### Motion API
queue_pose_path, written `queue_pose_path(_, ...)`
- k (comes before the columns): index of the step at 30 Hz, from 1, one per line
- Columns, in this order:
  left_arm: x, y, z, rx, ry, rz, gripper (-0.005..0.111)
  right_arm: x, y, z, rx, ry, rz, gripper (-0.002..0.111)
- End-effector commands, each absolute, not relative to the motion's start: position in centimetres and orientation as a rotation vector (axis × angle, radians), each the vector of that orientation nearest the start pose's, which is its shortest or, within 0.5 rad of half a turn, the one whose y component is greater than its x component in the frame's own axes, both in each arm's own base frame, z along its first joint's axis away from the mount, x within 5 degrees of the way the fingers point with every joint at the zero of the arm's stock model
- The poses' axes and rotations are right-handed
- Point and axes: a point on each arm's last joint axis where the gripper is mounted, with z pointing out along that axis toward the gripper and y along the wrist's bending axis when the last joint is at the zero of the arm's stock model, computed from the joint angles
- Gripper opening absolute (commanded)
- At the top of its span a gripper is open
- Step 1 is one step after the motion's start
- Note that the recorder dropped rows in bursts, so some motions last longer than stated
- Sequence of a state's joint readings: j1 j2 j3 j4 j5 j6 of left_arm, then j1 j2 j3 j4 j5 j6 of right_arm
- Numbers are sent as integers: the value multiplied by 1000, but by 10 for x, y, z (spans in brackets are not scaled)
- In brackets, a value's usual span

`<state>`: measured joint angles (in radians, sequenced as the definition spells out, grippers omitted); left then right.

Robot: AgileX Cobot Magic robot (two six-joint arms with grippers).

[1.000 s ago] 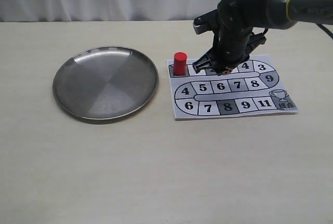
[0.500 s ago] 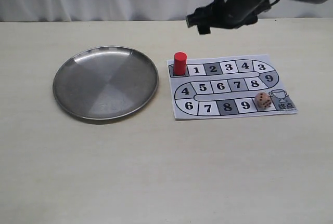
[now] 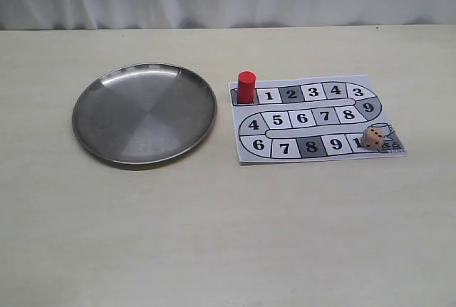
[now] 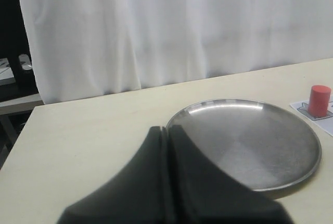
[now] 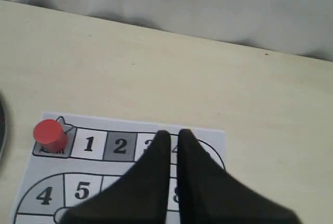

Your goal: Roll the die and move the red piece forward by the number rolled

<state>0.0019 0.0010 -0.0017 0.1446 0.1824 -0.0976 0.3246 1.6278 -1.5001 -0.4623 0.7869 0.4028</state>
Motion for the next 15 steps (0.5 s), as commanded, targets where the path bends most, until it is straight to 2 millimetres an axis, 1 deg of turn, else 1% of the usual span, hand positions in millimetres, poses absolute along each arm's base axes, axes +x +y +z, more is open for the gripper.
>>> queue_pose_path(1,56,2,198,18,1656,54,0,345,59,353,-41,2337,-205,4)
queue_pose_path(3,56,2,198,18,1656,54,0,343,48,342,2,2377,-207,4)
queue_pose_path(6,56,2,198,18,1656,54,0,339,32,317,52,2454,-229,4)
queue_pose_path(9,56,2,198,18,1656,54,0,334,21,278,79,2562,-212,4)
queue_pose_path(10,56,2,198,18,1656,54,0,332,19,262,79,2596,-195,4)
queue_pose_path(13,56,2,198,18,1656,54,0,327,19,214,62,2642,-130,4)
queue_pose_path(15,56,2,198,18,1656,54,0,325,21,191,43,2656,-106,4)
